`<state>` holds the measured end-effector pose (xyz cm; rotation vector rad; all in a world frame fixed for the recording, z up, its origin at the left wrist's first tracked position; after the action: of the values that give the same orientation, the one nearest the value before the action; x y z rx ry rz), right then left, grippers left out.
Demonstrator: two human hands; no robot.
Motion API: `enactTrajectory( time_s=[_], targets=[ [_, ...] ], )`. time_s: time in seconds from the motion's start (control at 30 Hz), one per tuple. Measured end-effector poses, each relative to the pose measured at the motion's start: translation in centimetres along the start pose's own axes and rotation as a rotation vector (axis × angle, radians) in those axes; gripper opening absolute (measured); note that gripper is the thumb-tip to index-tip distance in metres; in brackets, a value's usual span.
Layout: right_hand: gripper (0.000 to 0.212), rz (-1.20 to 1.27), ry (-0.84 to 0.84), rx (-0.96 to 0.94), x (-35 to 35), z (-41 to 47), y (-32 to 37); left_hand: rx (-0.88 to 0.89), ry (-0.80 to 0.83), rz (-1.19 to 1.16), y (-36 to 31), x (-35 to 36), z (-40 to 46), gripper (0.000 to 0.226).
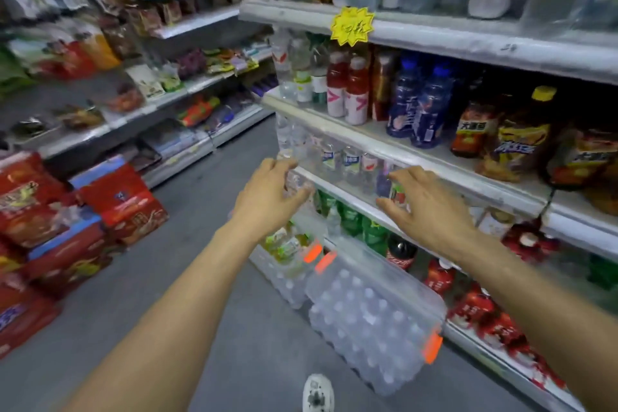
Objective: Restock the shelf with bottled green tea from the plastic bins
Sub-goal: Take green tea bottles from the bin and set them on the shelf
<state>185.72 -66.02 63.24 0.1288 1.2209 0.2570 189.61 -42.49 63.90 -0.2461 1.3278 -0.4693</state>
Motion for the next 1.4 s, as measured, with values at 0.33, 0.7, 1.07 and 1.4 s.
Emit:
enactTrajectory(
  time_s=[0.33, 0.7, 1.07, 1.4],
  targets=[
    [0.046, 0.144, 0.304, 0.201, 19.6, 12.5, 3.7, -0.262, 0.248, -0.108, 18.1, 7.8, 12.1, 0.054],
    [0.043, 0.445, 0.545, 0.691, 41.4, 12.5, 5.8, -0.351, 0.657, -0.174, 31.6, 26.5, 17.9, 0.051],
    [0.032, 0.594, 0.526, 1.417, 64.8, 9.1, 9.3, -0.265, 1.037, -0.084, 43.8, 46.2, 20.7, 0.049],
    [0.093, 0.361, 0.523, 1.498, 78.4, 5.3, 4.3, -0.160, 1.041, -0.038, 48.4, 61.2, 17.7, 0.078]
  ],
)
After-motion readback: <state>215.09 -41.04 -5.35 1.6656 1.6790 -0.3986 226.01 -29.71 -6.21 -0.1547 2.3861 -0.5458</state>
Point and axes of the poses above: each hand's wrist, its own z-axis towards the middle knuckle, its own x-axis out of the palm, y = z × x, the point moved 7 cm from there along z, towards the middle knuckle, and after that the axes turned 9 degrees about -y, right-handed, at the moved point
